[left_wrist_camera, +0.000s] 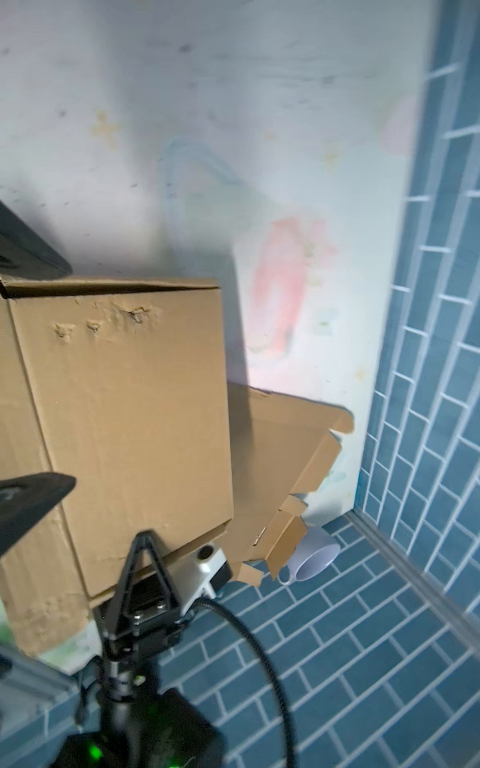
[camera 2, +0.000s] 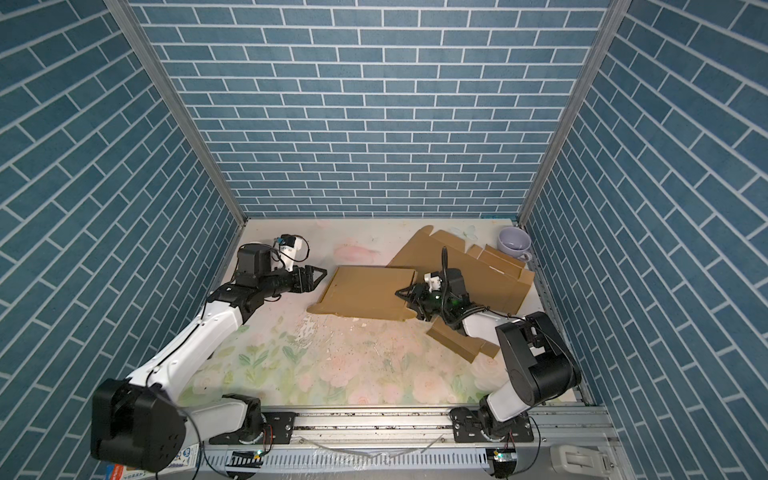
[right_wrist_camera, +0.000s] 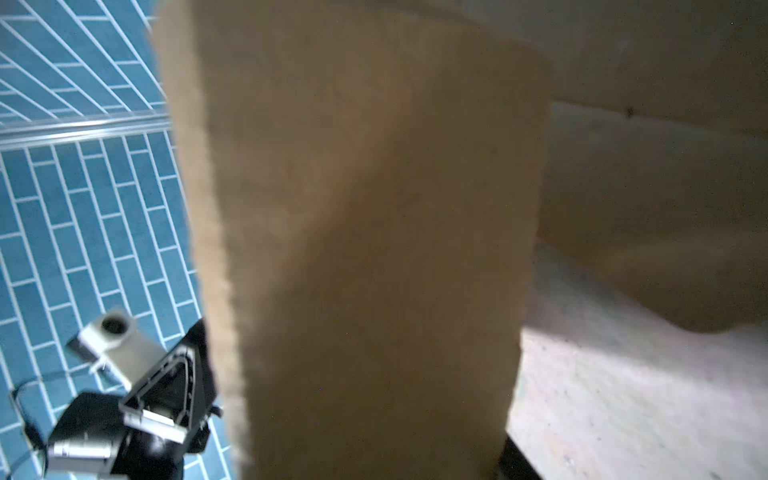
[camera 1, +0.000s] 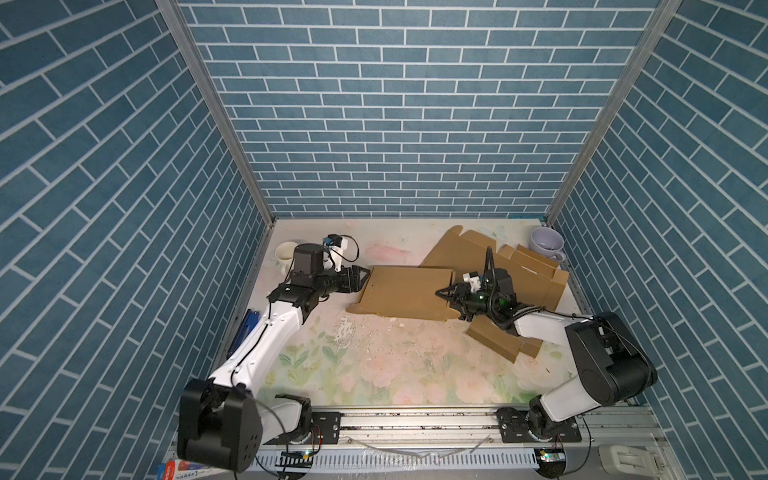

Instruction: Fold the paper box

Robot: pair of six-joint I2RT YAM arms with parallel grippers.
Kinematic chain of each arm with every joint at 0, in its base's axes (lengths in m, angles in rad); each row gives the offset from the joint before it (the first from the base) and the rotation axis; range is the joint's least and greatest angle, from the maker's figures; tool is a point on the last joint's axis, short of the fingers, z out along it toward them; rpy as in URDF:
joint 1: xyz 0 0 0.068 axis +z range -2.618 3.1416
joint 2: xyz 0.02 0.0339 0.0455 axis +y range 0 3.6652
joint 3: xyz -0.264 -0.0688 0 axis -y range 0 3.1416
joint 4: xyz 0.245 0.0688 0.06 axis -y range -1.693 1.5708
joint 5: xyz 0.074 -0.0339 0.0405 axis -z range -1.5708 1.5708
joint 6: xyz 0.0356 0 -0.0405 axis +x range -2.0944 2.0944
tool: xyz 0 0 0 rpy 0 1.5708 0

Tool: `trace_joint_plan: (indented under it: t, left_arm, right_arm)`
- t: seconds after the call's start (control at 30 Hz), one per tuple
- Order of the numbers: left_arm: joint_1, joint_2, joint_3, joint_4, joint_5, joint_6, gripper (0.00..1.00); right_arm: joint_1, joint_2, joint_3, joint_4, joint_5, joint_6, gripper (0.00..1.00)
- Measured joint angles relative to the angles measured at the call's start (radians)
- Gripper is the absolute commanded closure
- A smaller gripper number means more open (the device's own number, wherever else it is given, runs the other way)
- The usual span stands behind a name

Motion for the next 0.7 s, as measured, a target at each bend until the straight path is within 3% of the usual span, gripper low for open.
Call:
trace_joint_plan:
  t: [0.2,0.4,0.7]
  left_arm:
    - [-0.32,-0.154,-0.093,0.008,-0.137,0.414,0.18]
    - [-0.394,-0.062,-0.126,0.0,-0.278,0.678,0.19]
    - [-0.49,-0.013,-0.127,0.03,-0.424,0.939,0.2]
  right_arm:
    - [-0.026,-0.002,0.069,-0.084,-0.064,0.13,0.54]
    - [-0.032,-0.003,0.094,-0.113,-0.134,0.206,0.54]
    - [-0.032,-0.036,0.094,-0.151,-0.214,0.263,0.55]
